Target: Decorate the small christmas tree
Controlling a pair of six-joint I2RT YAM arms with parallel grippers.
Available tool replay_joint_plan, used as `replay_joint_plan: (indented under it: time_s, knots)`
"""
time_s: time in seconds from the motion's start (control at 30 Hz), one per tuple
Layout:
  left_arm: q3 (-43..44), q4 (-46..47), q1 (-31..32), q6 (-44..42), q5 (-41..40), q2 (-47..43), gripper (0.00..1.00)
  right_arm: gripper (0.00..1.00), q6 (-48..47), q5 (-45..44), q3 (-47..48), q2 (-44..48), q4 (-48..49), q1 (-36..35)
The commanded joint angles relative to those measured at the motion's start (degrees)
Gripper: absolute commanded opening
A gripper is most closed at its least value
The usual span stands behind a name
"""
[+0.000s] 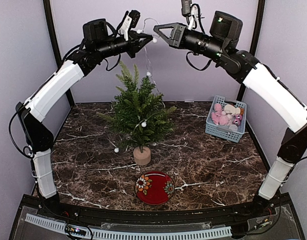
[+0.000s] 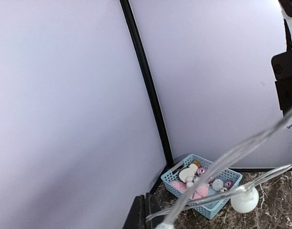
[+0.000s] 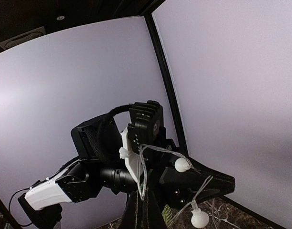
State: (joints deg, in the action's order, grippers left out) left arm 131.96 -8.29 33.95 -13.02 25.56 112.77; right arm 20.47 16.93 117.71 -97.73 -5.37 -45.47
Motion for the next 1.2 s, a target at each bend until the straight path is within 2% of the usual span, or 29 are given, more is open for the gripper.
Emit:
replay_joint_plan:
  time_s: [0.0,0.23,0.37,0.63,0.93,1.17]
  knots:
    - [1.33,3.50,-3.60,-1.94,-2.89,-4.80,0.00,0.00,-1.70,-1.19,-0.03,0.75,2.59,-2.22]
    - [0.59,3.69,-7.81,-4.61,-5.56,-6.31,0.00,0.00,-3.47,-1.63,2.48,-1.33,0.20,-4.68]
    - [-4.31,4.95,-9.92,-6.24,-7.31,-9.40,0.00,0.00,-4.80,-2.72,5.16,-3.95,-1.77,-6.58]
    - [-17.35,7.88,-13.96,-7.44,-8.59,-16.73,0.00,0.00,-5.59,-4.75,10.08,-9.45,-2.77,-10.24]
    - [-37.40,16.02,-16.18,-7.98,-15.08,-29.50,0.00,0.00,-6.82,-3.65,15.68,-14.49,-5.34,-13.17]
    - [-50.40,17.18,-16.55,-7.14,-20.43,-37.75,0.00,0.00,-7.48,-1.68,16.57,-15.58,-6.78,-14.53]
